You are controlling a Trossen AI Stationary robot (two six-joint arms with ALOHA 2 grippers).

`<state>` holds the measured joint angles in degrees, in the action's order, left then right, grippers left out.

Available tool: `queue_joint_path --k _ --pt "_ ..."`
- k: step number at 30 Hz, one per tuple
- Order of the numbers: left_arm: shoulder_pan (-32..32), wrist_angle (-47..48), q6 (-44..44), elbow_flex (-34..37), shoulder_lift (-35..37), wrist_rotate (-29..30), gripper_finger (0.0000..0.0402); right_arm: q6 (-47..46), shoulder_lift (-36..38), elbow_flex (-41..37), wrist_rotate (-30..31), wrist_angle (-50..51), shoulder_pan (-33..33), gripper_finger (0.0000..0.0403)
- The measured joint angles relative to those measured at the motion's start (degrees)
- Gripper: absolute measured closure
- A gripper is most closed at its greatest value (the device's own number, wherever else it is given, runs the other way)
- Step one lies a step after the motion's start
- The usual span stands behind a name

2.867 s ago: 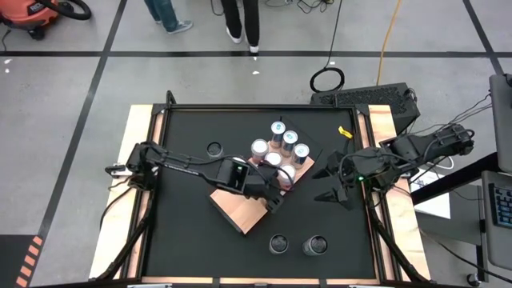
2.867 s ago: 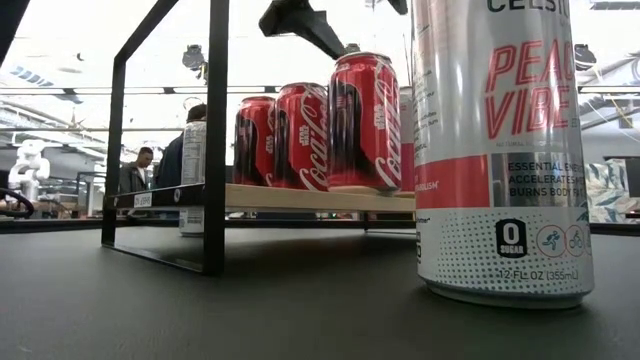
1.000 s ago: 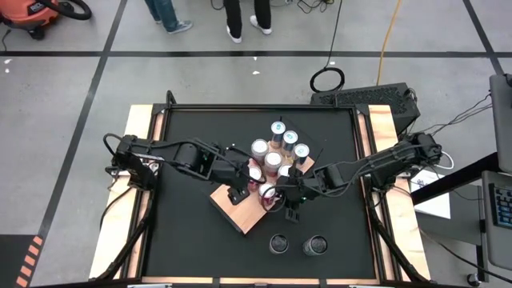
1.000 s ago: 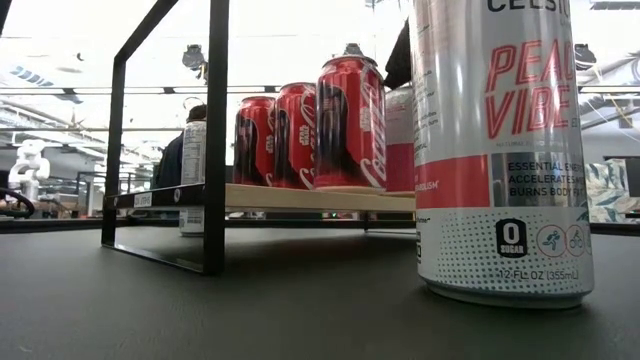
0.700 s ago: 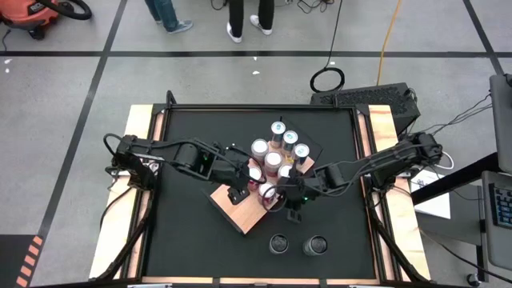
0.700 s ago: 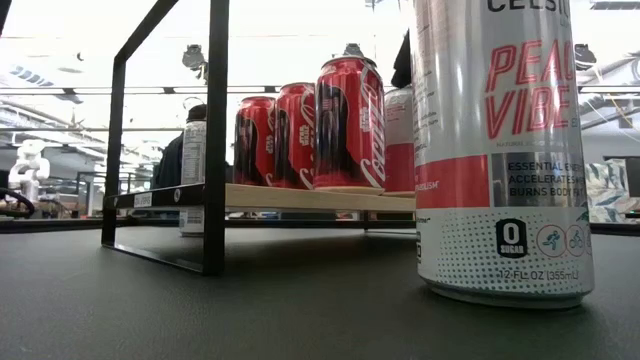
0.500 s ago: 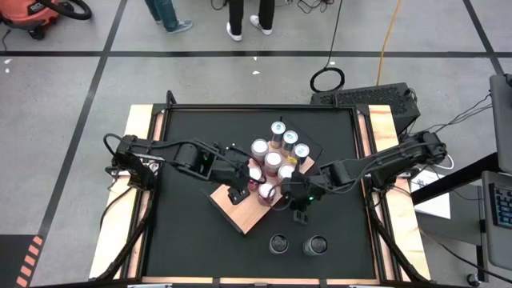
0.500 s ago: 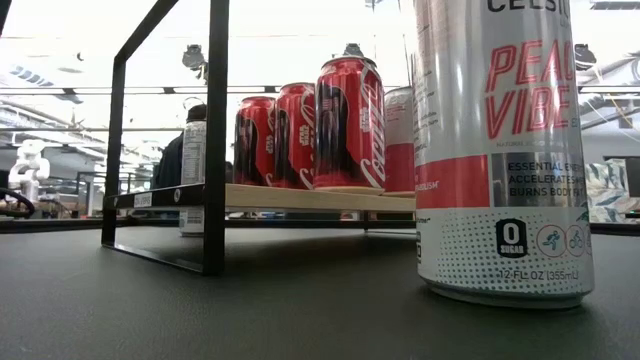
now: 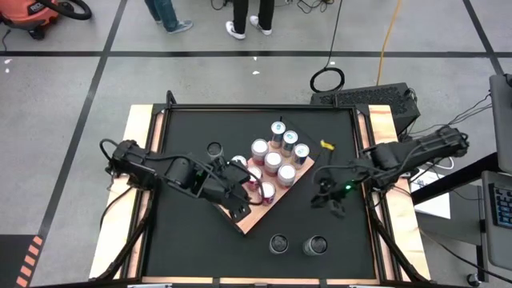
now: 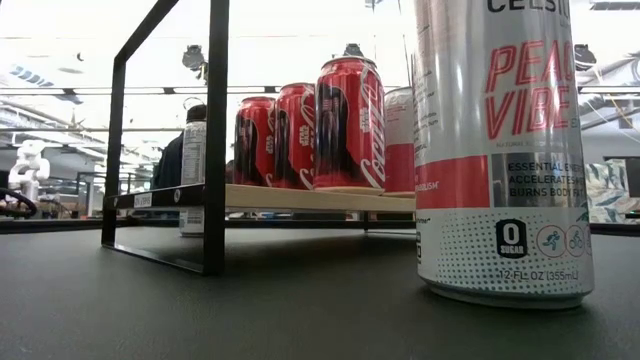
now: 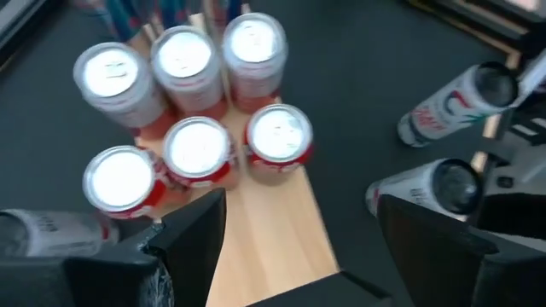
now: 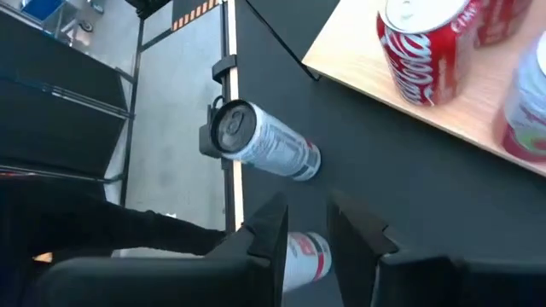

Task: Place canned beverage on shelf
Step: Put the top left white pink soda can on the shelf

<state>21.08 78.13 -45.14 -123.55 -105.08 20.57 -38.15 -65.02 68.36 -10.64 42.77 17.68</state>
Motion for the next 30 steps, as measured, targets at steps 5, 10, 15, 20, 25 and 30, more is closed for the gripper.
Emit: queue_joint_path --k 5,10,15,20,25,30 --pt "0.82 2.60 -2.49 0.00 0.00 -0.34 0.0098 -1.71 3.53 0.00 0.29 2.96 0.74 0.0340" --pt "-2.92 7.65 -2.54 0.02 2.43 -5.55 0.0098 1.51 4.66 0.00 0.38 3.16 0.78 0.0340" --pt "-9.03 10.84 -0.95 0.02 5.80 -6.12 0.0098 4.54 4.66 0.00 0.11 3.79 0.78 0.0340" --pt "-13.99 11.73 6.87 0.00 6.67 -4.94 0.0098 2.98 4.66 0.00 0.03 4.56 0.82 0.0340" --pt "-16.11 11.79 7.64 -0.02 6.23 -5.58 0.0098 2.57 4.66 0.00 -0.06 5.91 2.25 0.0340" --pt "-19.01 11.88 5.92 2.46 5.60 -8.77 0.0098 0.84 4.66 0.00 -0.12 7.34 3.73 0.0340"
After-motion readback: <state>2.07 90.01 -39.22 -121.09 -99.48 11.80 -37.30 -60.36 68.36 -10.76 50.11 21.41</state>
